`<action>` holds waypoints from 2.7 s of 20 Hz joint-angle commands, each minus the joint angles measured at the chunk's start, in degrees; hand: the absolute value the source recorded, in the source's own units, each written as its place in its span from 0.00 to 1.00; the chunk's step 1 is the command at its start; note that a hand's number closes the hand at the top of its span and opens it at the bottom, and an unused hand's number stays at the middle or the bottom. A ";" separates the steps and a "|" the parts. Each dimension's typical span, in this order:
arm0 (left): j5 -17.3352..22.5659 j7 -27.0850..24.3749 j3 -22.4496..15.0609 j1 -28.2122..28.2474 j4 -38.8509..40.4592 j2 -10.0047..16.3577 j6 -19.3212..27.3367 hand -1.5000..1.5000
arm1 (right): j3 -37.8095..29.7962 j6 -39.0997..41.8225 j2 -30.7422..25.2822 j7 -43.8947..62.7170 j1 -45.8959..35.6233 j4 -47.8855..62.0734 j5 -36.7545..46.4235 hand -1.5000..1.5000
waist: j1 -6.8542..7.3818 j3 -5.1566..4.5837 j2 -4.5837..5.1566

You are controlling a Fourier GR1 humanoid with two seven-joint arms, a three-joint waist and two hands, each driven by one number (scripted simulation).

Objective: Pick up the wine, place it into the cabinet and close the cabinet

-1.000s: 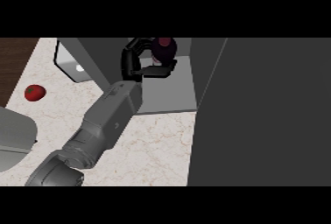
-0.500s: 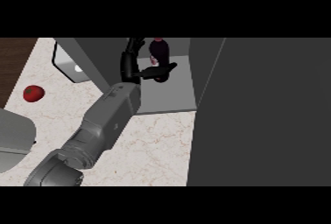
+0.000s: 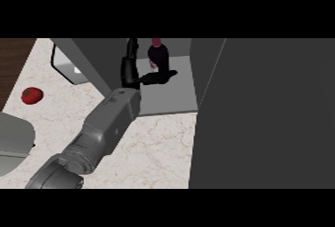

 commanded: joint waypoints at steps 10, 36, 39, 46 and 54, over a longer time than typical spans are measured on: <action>-0.50 -2.33 0.91 2.11 -0.11 2.71 -5.23 0.00 | -0.18 -1.01 0.31 0.90 -2.24 -0.14 -0.91 0.00 | 0.20 -0.22 0.47; 5.83 -6.42 -2.26 7.79 -2.98 -0.34 -16.33 0.00 | 4.20 -4.33 0.47 1.61 -1.58 -0.11 1.07 0.00 | 1.37 -0.19 -1.10; 8.91 -4.32 -4.77 6.76 -4.00 -0.34 -14.37 0.00 | 4.92 -4.39 0.46 2.37 -1.57 -1.60 0.75 0.00 | 0.06 -0.19 -1.07; 14.90 -2.01 -16.02 14.58 -14.99 -0.34 -12.13 0.00 | -0.92 -4.06 -1.15 6.19 -3.24 -3.90 -2.05 0.00 | 1.62 -0.16 -1.51; 18.21 1.74 -33.87 30.85 -41.98 -0.33 2.21 0.00 | -1.60 -3.40 -1.46 3.96 1.10 -4.27 -1.01 0.00 | 4.79 -0.08 -2.08</action>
